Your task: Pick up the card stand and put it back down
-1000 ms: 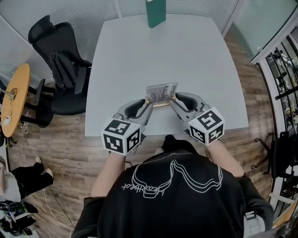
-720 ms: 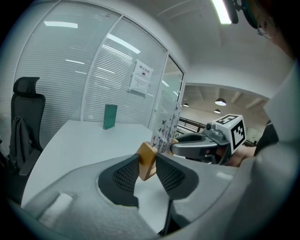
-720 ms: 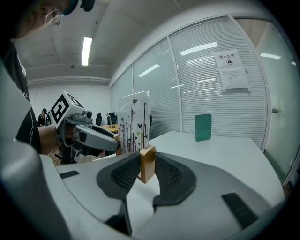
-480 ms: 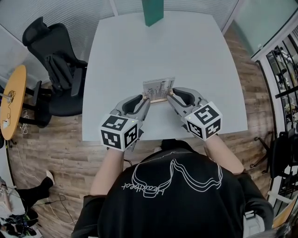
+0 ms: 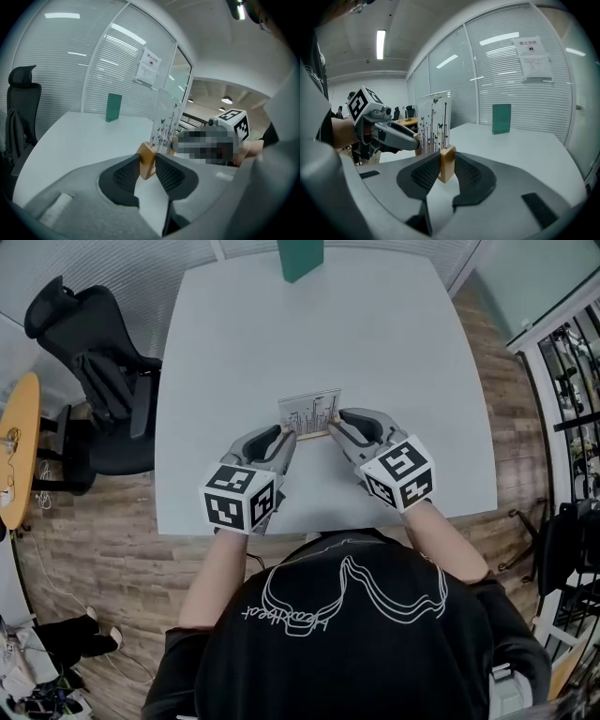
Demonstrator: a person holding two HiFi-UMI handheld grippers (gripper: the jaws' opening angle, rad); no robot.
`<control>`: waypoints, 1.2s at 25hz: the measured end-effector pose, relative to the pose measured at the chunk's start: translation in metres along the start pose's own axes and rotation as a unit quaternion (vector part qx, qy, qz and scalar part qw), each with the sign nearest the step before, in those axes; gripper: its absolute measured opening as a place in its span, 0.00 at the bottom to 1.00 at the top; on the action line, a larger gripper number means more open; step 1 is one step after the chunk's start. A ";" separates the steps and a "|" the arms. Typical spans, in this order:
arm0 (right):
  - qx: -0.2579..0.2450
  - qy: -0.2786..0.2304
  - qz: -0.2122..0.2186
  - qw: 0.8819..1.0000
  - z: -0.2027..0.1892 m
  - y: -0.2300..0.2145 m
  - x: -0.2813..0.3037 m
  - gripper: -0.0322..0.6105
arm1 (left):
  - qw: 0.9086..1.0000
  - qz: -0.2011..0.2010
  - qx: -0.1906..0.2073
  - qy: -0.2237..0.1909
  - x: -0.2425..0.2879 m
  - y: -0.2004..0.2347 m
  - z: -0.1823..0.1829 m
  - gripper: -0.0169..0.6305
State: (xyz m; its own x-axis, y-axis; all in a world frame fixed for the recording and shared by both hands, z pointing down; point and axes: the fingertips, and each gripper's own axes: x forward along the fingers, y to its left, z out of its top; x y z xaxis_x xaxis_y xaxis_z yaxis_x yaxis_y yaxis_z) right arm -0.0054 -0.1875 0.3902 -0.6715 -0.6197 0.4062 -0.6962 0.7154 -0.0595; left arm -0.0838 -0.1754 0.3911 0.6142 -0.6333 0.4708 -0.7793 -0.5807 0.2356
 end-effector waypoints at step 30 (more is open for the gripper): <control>0.001 0.092 0.027 0.995 -0.102 -0.033 0.098 0.21 | 0.994 0.023 -0.013 0.106 0.089 0.075 -0.095 0.17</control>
State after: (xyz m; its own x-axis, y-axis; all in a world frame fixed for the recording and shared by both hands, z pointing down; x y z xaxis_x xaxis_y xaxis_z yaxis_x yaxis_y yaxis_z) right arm -0.0222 -0.2394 0.5254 -0.6503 -0.5110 0.5622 -0.6613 0.7449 -0.0879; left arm -0.0993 -0.2260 0.5314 0.5407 -0.5350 0.6491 -0.8104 -0.5383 0.2314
